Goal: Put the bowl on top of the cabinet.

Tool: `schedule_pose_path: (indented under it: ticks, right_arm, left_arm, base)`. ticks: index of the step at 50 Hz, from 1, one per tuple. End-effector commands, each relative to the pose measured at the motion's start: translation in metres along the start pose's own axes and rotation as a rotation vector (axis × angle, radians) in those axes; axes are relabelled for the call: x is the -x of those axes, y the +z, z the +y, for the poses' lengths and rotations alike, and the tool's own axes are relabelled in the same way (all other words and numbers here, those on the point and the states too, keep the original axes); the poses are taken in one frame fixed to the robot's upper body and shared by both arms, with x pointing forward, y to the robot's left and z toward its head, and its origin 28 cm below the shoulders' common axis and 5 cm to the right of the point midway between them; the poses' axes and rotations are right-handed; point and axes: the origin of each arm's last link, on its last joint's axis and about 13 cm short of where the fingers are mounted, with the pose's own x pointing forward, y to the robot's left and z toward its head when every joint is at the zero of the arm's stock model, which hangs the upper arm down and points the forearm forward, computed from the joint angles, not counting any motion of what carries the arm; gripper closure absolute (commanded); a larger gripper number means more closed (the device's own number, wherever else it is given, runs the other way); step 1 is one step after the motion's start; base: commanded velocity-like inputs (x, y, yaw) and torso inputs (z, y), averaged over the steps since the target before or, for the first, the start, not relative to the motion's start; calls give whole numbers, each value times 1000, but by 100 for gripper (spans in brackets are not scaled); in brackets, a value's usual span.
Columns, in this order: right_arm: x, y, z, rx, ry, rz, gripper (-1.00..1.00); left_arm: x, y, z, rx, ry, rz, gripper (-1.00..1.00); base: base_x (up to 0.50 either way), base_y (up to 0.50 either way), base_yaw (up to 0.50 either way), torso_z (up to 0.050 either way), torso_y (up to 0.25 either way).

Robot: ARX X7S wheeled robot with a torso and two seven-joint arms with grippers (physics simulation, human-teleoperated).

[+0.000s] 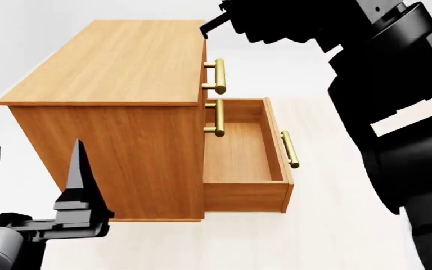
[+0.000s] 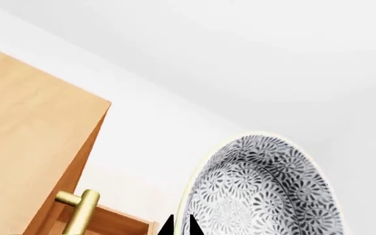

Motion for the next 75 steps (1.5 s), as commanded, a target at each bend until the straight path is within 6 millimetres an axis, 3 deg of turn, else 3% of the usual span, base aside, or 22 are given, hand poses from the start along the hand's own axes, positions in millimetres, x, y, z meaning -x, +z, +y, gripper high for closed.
schedule_pose_path:
  ticks: [1,39,75]
  right_arm:
    - [8,17,6,29,-8,-46,100]
    - [38,33,28,48,119,-158,100]
    - [45,14,65,31,262,-200,100]
  left_arm:
    - [-1,1,1,3,3,-1,-100]
    - [1,1,0,8,0,-2,-100]
    - [3,3,1,17,3,-10,-100]
  base:
    - [0,0,0,0,0]
    - [0,0,0,0,0]
    - [0,0,0,0,1]
